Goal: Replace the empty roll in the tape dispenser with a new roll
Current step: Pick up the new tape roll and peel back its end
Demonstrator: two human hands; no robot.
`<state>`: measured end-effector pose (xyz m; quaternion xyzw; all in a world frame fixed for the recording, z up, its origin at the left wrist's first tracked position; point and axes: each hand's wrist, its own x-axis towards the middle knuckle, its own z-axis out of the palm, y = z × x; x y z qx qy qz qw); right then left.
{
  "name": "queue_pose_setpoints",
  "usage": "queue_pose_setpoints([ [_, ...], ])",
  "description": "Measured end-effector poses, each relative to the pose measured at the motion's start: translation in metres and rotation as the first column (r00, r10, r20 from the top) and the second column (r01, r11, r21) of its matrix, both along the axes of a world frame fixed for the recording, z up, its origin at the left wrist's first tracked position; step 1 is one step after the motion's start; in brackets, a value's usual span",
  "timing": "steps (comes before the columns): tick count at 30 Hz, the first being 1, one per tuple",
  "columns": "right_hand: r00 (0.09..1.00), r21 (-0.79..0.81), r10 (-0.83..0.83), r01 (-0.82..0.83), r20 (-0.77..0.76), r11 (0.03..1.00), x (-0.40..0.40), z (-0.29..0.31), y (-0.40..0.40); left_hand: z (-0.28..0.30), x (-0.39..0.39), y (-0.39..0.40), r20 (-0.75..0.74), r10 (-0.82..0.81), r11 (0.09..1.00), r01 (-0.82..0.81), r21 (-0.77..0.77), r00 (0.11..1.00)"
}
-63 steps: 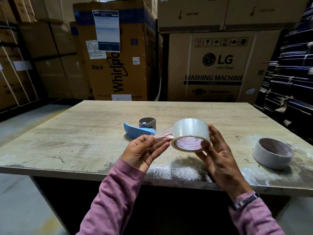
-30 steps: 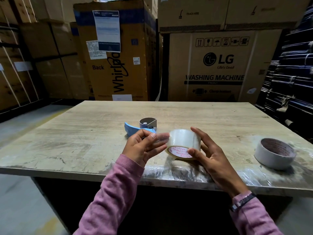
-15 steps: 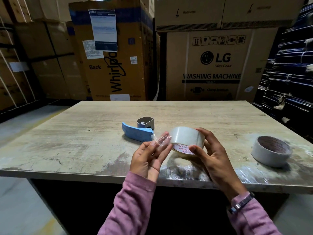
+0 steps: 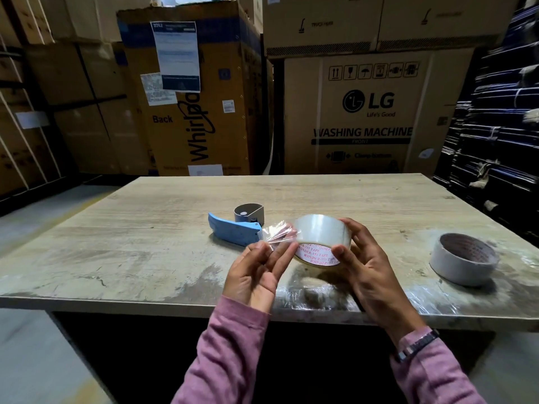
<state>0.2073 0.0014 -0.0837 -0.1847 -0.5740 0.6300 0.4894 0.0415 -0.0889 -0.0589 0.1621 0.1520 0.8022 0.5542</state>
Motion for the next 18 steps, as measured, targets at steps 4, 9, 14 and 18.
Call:
queue_pose_setpoints([
  [4,0.998,0.044,-0.005,0.002,0.059,0.999,0.000,0.001,-0.002,0.009,-0.013,-0.008,-0.277,-0.018,0.998,-0.001,-0.070,0.961],
  [9,0.996,0.084,-0.019,0.011,0.090,0.996,0.000,0.003,-0.005,0.014,-0.025,-0.014,-0.389,-0.062,0.994,0.021,-0.107,0.919],
  [14,0.999,0.045,-0.011,0.008,0.052,0.999,0.002,0.003,-0.005,0.004,-0.011,-0.014,-0.243,-0.053,0.998,0.047,-0.031,0.969],
  [18,1.000,0.043,-0.012,0.011,0.021,0.999,0.002,0.002,-0.003,-0.010,0.011,-0.008,0.043,-0.016,0.999,0.014,0.044,0.999],
])
